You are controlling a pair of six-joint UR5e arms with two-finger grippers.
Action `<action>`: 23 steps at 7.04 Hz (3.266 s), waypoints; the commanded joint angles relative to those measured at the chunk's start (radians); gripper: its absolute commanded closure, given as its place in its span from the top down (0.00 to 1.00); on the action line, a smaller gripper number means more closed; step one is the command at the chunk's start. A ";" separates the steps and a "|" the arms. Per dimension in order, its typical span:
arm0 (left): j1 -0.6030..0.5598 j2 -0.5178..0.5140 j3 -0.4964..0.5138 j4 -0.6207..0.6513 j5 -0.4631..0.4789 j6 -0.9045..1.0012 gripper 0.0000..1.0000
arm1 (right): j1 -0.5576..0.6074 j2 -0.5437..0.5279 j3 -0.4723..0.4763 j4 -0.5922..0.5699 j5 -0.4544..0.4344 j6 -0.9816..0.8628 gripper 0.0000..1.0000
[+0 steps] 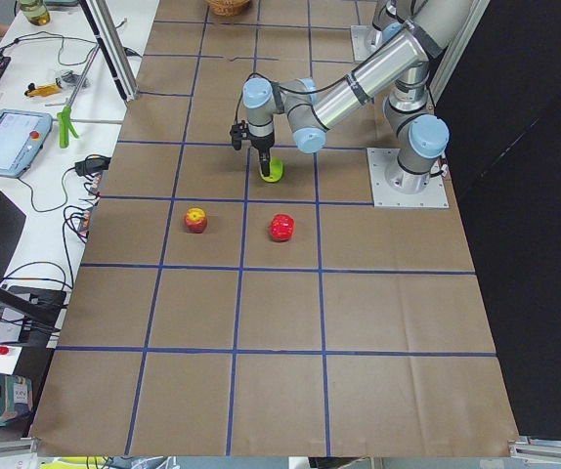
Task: Put all apples into basket
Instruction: 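Lower the left gripper over the green apple, then close the left gripper on the green apple and lift it, then carry the green apple to the table center and open the left gripper, then move the right gripper to the green apple while the left withdraws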
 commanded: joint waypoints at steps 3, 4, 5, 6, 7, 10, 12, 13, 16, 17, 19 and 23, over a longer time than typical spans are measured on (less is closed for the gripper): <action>-0.012 0.028 0.000 -0.008 0.032 0.017 0.32 | 0.000 0.000 0.000 0.002 0.001 0.000 1.00; -0.024 0.054 0.014 -0.022 0.033 0.008 0.31 | -0.001 0.000 0.000 0.002 0.002 0.000 1.00; -0.078 0.098 0.096 -0.134 0.020 -0.031 0.31 | 0.002 0.000 0.000 -0.001 0.002 0.002 1.00; -0.181 0.089 0.248 -0.281 0.015 -0.138 0.31 | 0.000 0.000 0.000 -0.002 0.002 0.000 1.00; -0.310 0.047 0.393 -0.398 0.000 -0.251 0.31 | 0.002 0.000 0.000 -0.004 0.002 0.000 1.00; -0.573 -0.243 0.622 -0.386 -0.006 -0.412 0.32 | 0.002 0.000 0.002 -0.001 0.001 0.002 1.00; -0.575 -0.352 0.652 -0.318 -0.146 -0.478 0.32 | 0.002 0.000 0.000 0.001 0.001 0.002 1.00; -0.575 -0.383 0.653 -0.312 -0.146 -0.484 0.32 | 0.002 0.000 0.000 -0.001 0.001 0.002 1.00; -0.578 -0.407 0.653 -0.312 -0.152 -0.503 0.41 | 0.007 0.002 0.002 -0.002 -0.001 0.002 1.00; -0.578 -0.406 0.653 -0.310 -0.155 -0.510 0.94 | 0.008 0.009 0.002 -0.011 -0.008 0.002 1.00; -0.571 -0.348 0.663 -0.310 -0.187 -0.533 0.98 | 0.011 0.015 0.003 -0.011 0.001 0.001 1.00; -0.202 -0.051 0.660 -0.584 -0.031 -0.088 0.98 | 0.031 0.108 0.034 -0.028 0.007 0.032 1.00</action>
